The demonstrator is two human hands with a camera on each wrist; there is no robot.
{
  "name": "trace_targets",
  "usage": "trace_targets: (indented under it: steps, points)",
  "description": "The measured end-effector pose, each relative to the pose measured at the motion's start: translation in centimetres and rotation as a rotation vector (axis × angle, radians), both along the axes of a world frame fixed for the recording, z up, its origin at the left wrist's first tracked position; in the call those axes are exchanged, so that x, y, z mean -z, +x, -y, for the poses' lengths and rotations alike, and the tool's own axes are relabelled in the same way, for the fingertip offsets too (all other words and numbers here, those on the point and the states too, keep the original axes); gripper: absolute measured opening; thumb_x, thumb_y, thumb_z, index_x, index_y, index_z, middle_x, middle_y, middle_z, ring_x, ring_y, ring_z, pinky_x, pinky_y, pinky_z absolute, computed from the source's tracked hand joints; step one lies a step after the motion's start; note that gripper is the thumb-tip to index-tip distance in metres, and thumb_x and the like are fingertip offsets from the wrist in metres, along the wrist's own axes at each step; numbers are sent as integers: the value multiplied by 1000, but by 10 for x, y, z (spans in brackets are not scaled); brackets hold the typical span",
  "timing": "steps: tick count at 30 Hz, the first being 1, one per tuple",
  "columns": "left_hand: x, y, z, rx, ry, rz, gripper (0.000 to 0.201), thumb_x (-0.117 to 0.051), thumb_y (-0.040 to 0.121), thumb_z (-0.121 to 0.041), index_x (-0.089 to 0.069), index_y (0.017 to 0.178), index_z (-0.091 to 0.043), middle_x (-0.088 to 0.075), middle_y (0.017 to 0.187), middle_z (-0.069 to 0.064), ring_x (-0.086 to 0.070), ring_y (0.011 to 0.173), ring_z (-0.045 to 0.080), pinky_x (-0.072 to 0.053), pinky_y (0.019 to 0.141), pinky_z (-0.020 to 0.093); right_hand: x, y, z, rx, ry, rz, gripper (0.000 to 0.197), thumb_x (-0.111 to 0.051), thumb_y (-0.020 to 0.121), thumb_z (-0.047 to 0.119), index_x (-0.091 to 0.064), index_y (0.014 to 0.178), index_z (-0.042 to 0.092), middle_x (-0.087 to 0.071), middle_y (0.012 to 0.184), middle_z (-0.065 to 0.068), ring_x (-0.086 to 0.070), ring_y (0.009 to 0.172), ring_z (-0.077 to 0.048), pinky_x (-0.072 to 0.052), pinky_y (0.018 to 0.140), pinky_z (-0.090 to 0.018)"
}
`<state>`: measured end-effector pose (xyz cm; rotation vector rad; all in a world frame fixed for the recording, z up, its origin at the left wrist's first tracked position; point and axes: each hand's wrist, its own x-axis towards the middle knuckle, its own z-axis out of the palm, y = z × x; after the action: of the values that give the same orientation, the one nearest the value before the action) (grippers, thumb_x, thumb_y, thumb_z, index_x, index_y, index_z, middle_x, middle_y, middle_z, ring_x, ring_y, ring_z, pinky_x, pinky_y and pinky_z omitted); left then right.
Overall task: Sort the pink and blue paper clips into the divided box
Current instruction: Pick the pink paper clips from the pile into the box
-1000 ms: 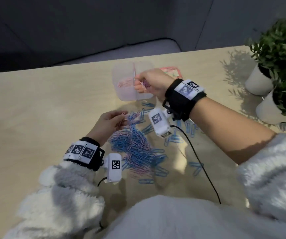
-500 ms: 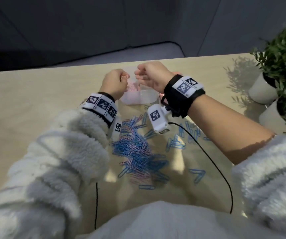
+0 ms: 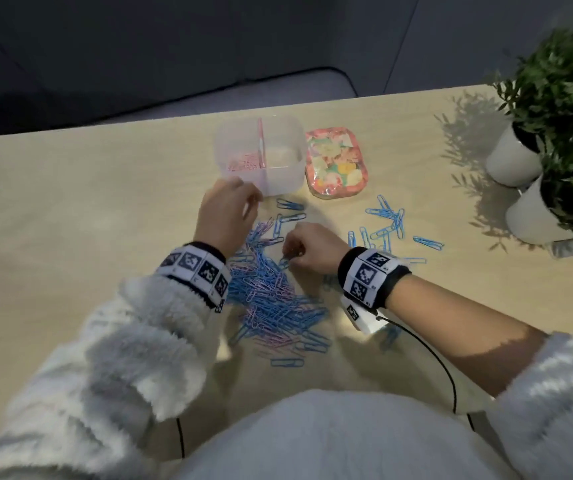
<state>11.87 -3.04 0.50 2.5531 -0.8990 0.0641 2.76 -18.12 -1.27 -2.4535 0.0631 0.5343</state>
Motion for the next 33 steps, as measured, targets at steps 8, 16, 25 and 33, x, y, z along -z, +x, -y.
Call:
trace_targets:
  steps: [8, 16, 25, 33]
  points:
    - [38, -24, -19, -3, 119, -181, 17, -60, 87, -25, -64, 98, -13, -62, 92, 8, -54, 90, 28, -45, 79, 40, -8, -6, 43, 140, -77, -111, 10, -68, 75, 7, -69, 85, 7, -61, 80, -2, -57, 77, -19, -40, 63, -23]
    - [36, -27, -4, -15, 159, -247, 17, -62, 85, -25, -64, 96, -13, -59, 97, 10, -56, 89, 28, -44, 78, 39, 4, 30, -5, 79, -64, 144, 14, -66, 81, 18, -70, 93, 12, -56, 107, -8, -55, 99, -23, -48, 86, -34]
    - [34, -25, -19, -198, -140, -574, 7, -62, 86, -17, -58, 84, -12, -60, 78, 2, -56, 72, 19, -47, 72, 33, 3, 16, 7, 103, -84, 79, 9, -65, 80, 7, -72, 85, 7, -69, 93, -10, -63, 87, -24, -42, 73, -24]
    - [35, -21, -38, -290, -307, -692, 9, -58, 89, -14, -62, 97, -11, -64, 87, 10, -64, 79, 28, -54, 71, 36, -6, 14, 6, 117, -84, 118, 16, -58, 84, 7, -70, 95, 7, -67, 104, -10, -61, 96, -24, -42, 79, -27]
